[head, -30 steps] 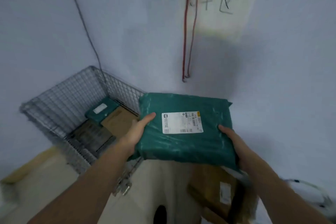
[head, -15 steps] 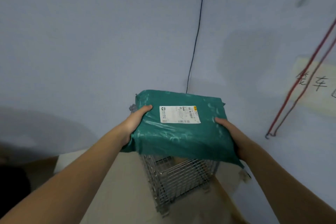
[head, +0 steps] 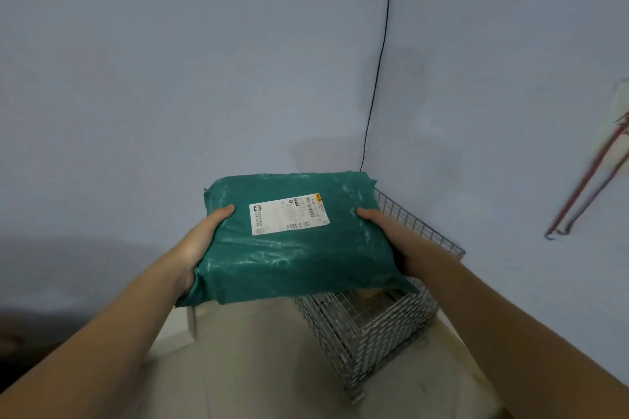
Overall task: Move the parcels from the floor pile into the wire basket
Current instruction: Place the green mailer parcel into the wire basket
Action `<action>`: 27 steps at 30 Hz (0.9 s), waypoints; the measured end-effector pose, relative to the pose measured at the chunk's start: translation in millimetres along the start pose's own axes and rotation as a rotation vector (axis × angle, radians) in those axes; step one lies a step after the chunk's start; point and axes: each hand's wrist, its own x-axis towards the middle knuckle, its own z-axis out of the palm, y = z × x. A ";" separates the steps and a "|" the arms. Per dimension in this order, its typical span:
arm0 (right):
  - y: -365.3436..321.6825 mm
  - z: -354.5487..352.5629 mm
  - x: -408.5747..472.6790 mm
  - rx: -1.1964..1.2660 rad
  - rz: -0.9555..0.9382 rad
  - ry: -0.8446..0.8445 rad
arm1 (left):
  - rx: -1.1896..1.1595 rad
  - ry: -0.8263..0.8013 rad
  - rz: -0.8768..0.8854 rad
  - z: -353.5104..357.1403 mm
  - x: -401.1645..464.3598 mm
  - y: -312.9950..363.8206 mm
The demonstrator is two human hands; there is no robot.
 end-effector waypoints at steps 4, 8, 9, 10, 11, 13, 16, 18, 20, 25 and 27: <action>-15.8 10.2 44.3 0.039 -0.017 0.022 | 0.016 -0.020 0.002 -8.0 46.3 18.3; -41.8 21.6 94.3 0.057 -0.017 0.030 | 0.031 -0.024 -0.008 -19.1 98.4 42.1; -49.4 25.1 107.9 0.057 -0.019 0.033 | 0.036 -0.023 -0.007 -22.2 111.8 49.8; -57.0 28.5 121.4 0.054 -0.024 0.037 | 0.042 -0.023 -0.002 -25.5 125.0 57.5; -64.5 31.4 135.3 0.051 -0.033 0.042 | 0.050 -0.025 0.005 -28.6 138.6 65.5; -79.5 36.7 161.2 0.049 -0.048 0.057 | 0.056 -0.020 0.008 -34.6 165.5 81.6; -97.0 42.7 195.8 0.047 -0.029 0.078 | 0.049 -0.045 0.001 -43.1 208.4 102.2; -106.6 43.3 218.4 0.051 -0.031 0.093 | 0.041 -0.062 -0.005 -45.0 237.2 112.7; -116.1 43.7 240.6 0.058 -0.038 0.114 | 0.032 -0.074 -0.014 -43.2 267.9 122.2; -136.6 44.7 299.7 0.108 -0.051 0.191 | 0.024 -0.171 -0.061 -31.9 362.7 147.4; -143.1 44.4 321.4 0.138 -0.049 0.240 | 0.043 -0.225 -0.058 -26.8 405.5 156.0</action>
